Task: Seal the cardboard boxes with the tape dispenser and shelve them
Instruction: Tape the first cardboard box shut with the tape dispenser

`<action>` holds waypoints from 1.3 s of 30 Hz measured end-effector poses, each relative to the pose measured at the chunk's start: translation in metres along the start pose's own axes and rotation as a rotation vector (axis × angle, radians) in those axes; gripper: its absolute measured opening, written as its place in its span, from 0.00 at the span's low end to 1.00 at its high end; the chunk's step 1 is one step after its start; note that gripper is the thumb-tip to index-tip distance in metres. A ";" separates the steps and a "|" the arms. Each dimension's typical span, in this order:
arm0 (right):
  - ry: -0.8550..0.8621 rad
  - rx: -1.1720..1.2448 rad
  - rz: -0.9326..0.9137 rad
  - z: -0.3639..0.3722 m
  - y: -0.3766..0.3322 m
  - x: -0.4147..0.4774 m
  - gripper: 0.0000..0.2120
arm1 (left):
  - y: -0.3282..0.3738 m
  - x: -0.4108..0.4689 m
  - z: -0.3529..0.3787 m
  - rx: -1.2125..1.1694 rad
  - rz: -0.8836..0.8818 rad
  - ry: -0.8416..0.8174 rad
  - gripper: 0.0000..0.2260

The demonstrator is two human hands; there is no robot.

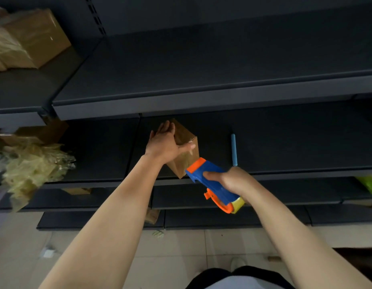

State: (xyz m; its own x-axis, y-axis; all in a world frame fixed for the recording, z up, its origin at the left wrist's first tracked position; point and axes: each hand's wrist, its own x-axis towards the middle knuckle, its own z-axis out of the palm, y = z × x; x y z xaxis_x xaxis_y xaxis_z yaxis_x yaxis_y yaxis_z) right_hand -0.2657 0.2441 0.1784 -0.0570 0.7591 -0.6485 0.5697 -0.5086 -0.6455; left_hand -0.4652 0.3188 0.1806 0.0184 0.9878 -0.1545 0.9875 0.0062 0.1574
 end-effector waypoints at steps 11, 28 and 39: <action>0.247 -0.670 -0.035 0.029 -0.041 0.028 0.19 | 0.012 0.008 0.012 0.109 -0.059 0.083 0.43; 0.698 -0.513 0.201 -0.049 0.045 0.088 0.25 | 0.002 0.000 0.021 0.101 -0.030 0.145 0.42; 0.100 0.449 0.011 0.046 -0.016 0.073 0.51 | -0.001 -0.005 0.004 -0.220 -0.108 0.131 0.33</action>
State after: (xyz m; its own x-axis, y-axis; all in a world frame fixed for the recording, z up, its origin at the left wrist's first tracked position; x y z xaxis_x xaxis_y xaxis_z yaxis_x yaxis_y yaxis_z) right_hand -0.3166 0.2889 0.1234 0.0388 0.7765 -0.6289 0.1570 -0.6263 -0.7636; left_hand -0.4661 0.3134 0.1777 -0.1196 0.9912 -0.0564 0.9247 0.1319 0.3571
